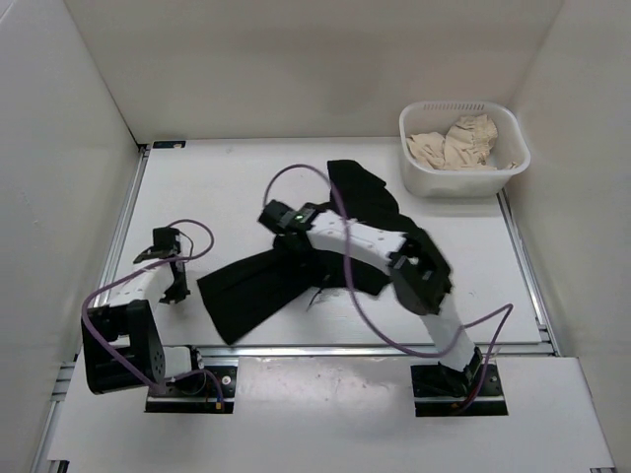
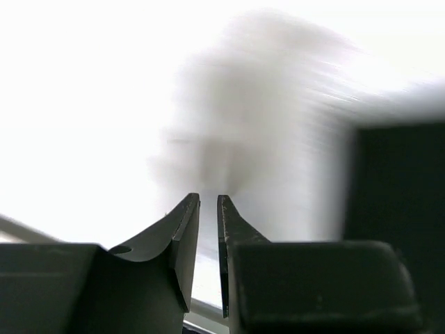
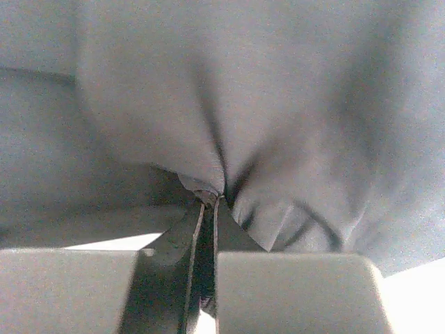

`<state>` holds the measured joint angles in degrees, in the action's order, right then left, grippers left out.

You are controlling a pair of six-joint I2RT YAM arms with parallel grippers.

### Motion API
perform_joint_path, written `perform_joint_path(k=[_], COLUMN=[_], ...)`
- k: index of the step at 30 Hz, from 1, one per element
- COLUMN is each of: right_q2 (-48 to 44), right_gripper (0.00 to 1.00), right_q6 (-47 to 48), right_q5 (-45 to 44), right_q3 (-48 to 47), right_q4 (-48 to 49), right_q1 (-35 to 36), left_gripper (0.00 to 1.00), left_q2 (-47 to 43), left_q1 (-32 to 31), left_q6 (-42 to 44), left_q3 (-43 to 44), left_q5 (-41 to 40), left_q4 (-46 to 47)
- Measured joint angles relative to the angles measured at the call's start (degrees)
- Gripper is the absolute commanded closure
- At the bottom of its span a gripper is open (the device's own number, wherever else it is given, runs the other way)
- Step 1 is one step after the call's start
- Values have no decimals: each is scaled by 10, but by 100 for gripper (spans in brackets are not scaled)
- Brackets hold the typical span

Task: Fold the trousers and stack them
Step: Flatten the trousers out

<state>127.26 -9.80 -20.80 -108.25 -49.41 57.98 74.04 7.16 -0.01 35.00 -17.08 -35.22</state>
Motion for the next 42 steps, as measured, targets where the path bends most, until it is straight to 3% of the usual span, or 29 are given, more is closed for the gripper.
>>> perform_joint_path(k=[5, 9, 11, 13, 14, 17, 20, 22, 25, 32, 35, 37, 38, 42], right_q2=[-294, -497, -552, -575, -577, -561, -549, -553, -567, -592, -592, -592, -592, -583], right_gripper=[100, 100, 100, 100, 100, 100, 100, 100, 100, 100, 100, 100, 100, 100], right_q6=[-28, -42, -44, -45, -47, -48, -48, -45, -39, -27, -24, -23, -21, -13], right_q5=[-79, -120, -117, -101, -94, -80, -70, -69, -65, -52, -48, -46, -45, -39], right_q3=[207, 271, 285, 290, 294, 315, 342, 352, 354, 360, 370, 372, 372, 369], right_q4=[-47, -85, -96, -103, -103, -100, -105, -108, -107, -105, -106, -106, -104, -101], right_q1=[-87, -206, -227, -225, -223, -230, -268, -307, -351, -374, -377, -381, -383, -391], left_gripper=[72, 72, 64, 52, 37, 30, 25, 24, 24, 23, 32, 54, 70, 76], left_q2=[6, 27, 30, 30, 28, 21, 19, 26, 56, 94, 97, 105, 111, 140], left_q1=[110, 156, 146, 104, 71, -56, -173, -217, -249, -283, -296, -298, -299, -302], left_q6=[1, 0, 0, 1, 0, 0, 0, 1, 0, 2, 2, 0, 0, 2], left_q3=[55, 151, 184, 206, 210, 198, 152, 108, 58, 73, 70, 70, 73, 99], left_q5=[-18, -16, -5, 22, 41, 89, 110, 107, 82, 60, 63, 74, 86, 112], left_q4=[5, 23, 14, -10, -21, -42, -38, -31, -8, 72, 91, 100, 105, 108])
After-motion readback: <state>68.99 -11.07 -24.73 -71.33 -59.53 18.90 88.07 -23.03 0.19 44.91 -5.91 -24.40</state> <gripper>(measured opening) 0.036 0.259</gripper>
